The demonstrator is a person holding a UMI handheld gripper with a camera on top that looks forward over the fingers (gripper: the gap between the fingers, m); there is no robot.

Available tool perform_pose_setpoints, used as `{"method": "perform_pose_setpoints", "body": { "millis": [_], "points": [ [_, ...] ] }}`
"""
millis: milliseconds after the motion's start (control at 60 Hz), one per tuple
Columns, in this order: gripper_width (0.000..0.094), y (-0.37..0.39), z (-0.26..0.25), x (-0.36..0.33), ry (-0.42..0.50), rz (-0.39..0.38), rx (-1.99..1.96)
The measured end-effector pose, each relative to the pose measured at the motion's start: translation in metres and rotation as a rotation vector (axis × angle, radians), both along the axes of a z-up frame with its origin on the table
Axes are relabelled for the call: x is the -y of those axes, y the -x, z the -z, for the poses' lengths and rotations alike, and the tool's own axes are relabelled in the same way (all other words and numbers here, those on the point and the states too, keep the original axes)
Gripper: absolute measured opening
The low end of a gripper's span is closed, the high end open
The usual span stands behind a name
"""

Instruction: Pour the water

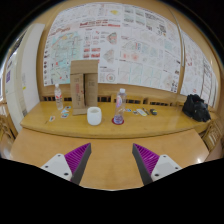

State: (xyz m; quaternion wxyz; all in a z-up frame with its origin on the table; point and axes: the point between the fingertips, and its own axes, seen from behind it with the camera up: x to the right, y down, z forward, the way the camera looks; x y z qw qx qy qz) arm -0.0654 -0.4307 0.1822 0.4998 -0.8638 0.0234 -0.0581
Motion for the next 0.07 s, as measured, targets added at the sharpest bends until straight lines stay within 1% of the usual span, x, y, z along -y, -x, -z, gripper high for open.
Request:
{"method": "perform_pose_setpoints", "body": {
  "millis": [67],
  "points": [
    [0.0851,-0.0002,-0.0044,0.0015,-0.007,0.006,-0.004]
  ]
}}
